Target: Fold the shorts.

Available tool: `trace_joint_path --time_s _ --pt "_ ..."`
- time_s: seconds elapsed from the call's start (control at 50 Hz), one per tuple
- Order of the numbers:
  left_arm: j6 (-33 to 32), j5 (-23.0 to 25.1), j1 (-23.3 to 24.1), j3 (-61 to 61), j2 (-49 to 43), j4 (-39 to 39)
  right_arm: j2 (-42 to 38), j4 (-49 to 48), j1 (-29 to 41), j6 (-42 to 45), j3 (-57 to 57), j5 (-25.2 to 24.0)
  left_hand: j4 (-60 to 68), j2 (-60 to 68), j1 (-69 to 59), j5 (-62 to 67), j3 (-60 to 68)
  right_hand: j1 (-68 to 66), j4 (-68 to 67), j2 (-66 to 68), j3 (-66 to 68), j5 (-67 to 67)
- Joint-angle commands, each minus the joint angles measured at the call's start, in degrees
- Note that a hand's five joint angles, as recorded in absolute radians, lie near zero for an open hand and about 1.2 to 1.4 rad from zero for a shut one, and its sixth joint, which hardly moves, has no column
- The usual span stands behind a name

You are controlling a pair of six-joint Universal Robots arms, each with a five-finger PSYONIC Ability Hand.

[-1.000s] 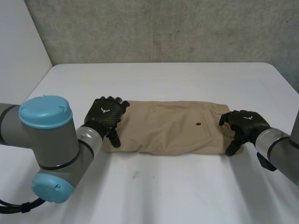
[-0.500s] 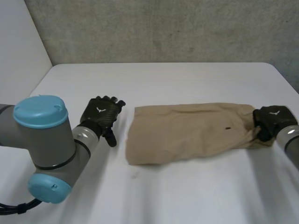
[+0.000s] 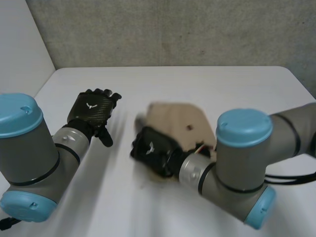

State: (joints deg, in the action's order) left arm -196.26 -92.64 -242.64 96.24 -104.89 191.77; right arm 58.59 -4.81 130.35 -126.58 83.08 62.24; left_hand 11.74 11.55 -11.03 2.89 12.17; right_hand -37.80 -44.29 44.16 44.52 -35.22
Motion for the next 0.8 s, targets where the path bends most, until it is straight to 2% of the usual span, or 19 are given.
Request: trace_joint_path --time_s 0.02,0.06,0.1,0.12,0.2,0.28,0.38,0.48,0.64,0.72,0.8 --pt "0.0 0.17 -0.02 -1.84 -0.14 0.27 3.46 0.33 -0.98 -4.62 0.68 -0.46 -0.02 0.17 -0.7 -1.17 -0.44 15.4 21.89 -21.76 -22.12 22.82" --pt "0.08 0.18 0.06 -3.59 -0.23 0.27 5.3 0.24 -2.12 -11.38 0.07 2.52 0.32 0.51 -1.04 -0.83 -0.1 27.01 33.49 -33.37 -33.72 34.43" --pt "0.26 0.09 0.59 -5.09 -0.75 0.19 6.45 0.15 -3.69 -17.26 -0.55 4.55 0.49 0.68 -1.2 -0.66 0.06 27.8 34.29 -34.16 -34.52 35.22" --pt "0.7 0.09 0.85 -6.49 -1.36 0.19 7.84 0.06 -5.18 -23.38 -0.99 6.21 0.49 0.68 -1.21 -0.66 0.07 27.8 34.29 -34.16 -34.52 35.22" --pt "3.94 0.0 2.43 -10.7 -5.04 -0.16 12.24 -0.11 -8.79 -37.72 -1.69 8.24 1.33 1.51 -2.04 0.18 0.9 27.8 34.29 -34.16 -34.52 35.22" --pt "8.59 0.0 6.9 -16.23 -9.35 -2.52 12.34 0.76 -12.3 -45.49 -2.92 8.6 2.34 2.53 -3.05 1.19 1.91 27.8 34.29 -34.16 -34.52 35.22" --pt "12.65 -0.18 10.87 -22.66 -15.42 -8.24 7.87 4.71 -13.46 -45.77 -4.76 10.0 2.68 2.87 -3.39 1.53 2.25 27.8 34.29 -34.16 -34.52 35.22" --pt "15.72 -1.22 12.28 -26.53 -22.88 -11.15 1.9 11.03 -14.86 -45.68 -7.14 14.65 2.68 2.86 -3.39 1.53 2.25 27.8 34.29 -34.16 -34.52 35.22" --pt "15.12 -7.82 12.54 -26.72 -29.05 -13.7 -6.11 12.98 -15.92 -43.49 -7.58 15.89 2.68 2.87 -3.39 1.53 2.25 27.8 34.29 -34.16 -34.52 35.22" --pt "14.5 -8.18 12.54 -25.75 -30.2 -16.85 -7.43 12.89 -16.1 -37.53 -7.41 17.47 2.51 2.7 -3.23 1.36 2.09 27.8 34.29 -34.16 -34.52 35.22" --pt "14.5 -8.0 12.81 -24.26 -29.32 -17.57 -6.12 12.98 -15.92 -35.84 -6.97 18.62 2.17 2.36 -2.89 1.02 1.75 27.8 34.29 -34.16 -34.52 35.22"
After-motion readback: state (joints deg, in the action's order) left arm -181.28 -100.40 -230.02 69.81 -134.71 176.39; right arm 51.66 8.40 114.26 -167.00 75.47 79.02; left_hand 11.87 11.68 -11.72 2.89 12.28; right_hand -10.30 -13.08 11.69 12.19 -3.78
